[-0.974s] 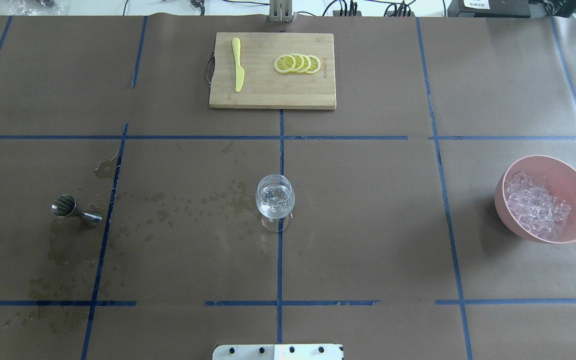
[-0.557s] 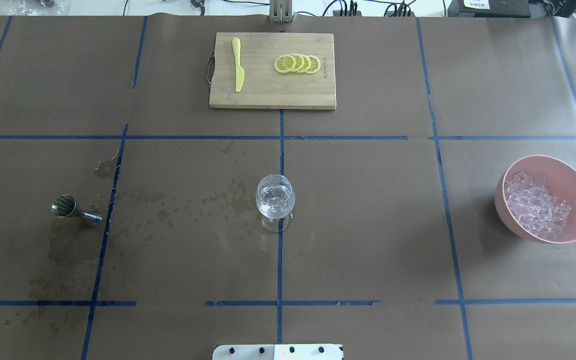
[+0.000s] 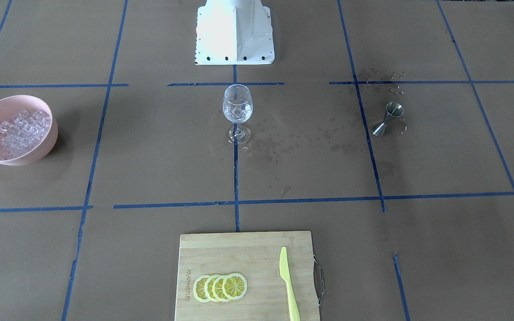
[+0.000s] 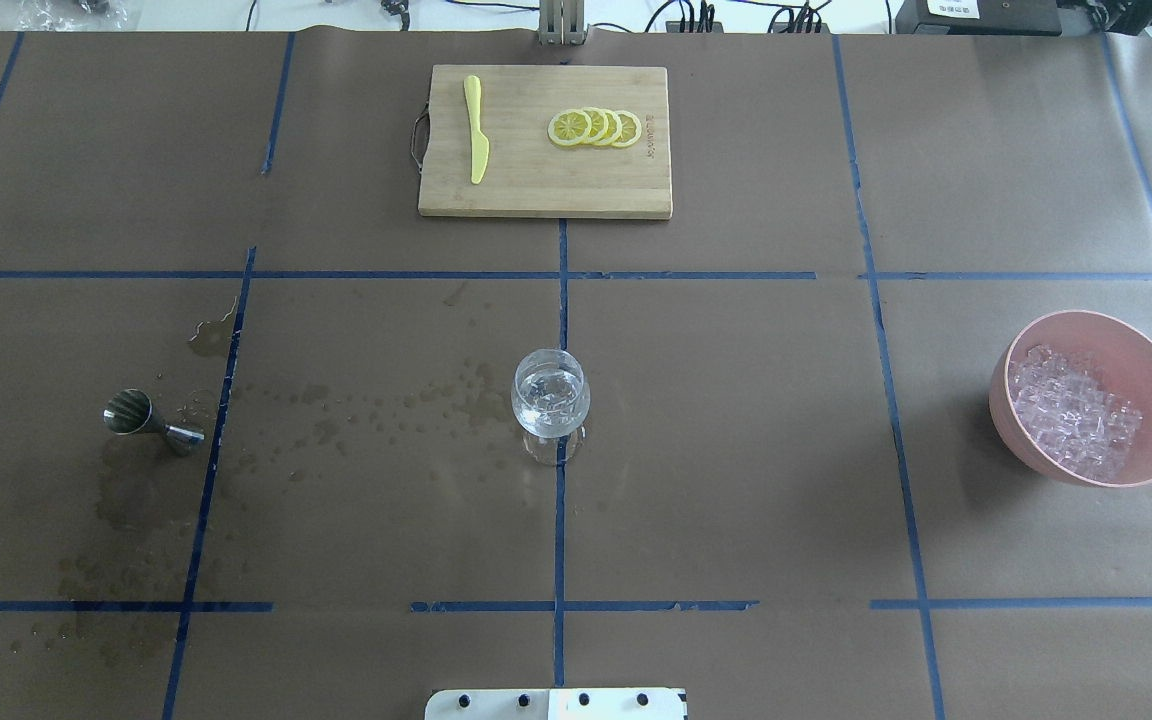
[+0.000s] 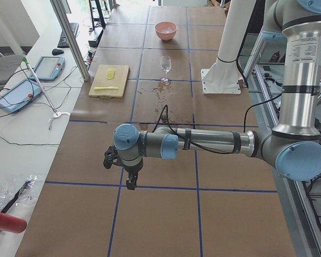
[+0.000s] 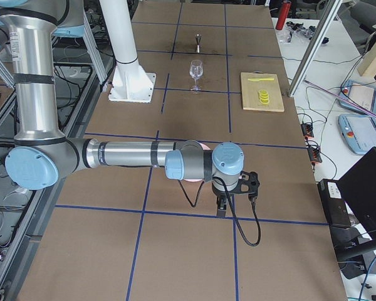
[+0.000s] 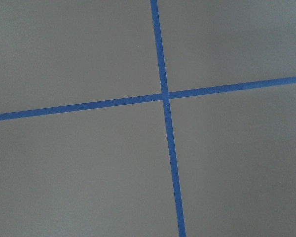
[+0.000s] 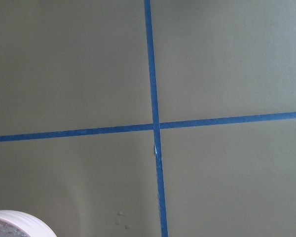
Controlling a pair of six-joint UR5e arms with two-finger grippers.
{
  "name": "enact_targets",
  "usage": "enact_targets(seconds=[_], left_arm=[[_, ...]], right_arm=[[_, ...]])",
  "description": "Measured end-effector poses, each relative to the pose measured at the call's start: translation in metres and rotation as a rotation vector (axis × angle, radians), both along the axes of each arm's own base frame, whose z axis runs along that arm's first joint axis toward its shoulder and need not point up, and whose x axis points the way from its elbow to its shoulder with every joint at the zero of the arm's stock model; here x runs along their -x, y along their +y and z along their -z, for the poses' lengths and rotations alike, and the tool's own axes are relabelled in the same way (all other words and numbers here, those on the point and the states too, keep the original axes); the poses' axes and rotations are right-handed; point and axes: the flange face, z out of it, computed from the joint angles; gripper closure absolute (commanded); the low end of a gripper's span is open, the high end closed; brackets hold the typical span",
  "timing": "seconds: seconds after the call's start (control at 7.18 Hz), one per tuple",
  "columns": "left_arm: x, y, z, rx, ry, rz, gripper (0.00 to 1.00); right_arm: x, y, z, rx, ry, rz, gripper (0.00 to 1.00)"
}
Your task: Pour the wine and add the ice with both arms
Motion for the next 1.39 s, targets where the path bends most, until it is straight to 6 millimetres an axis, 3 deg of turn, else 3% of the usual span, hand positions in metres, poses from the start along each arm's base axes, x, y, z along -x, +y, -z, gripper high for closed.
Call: enact_targets(seconds=[0.97,1.39], left_arm=[[0.0,-0.006,0.013,-0.019,0.039,0.104,0.0],[0.024,-0.003,0.016,-0.03,0.035,0.15,0.0]], right_arm=[[0.0,0.003,-0.005,0.008,0.003,-0.002,0.0],[0.0,0.003,-0.004,0.006,0.003,-0.002,0.0]])
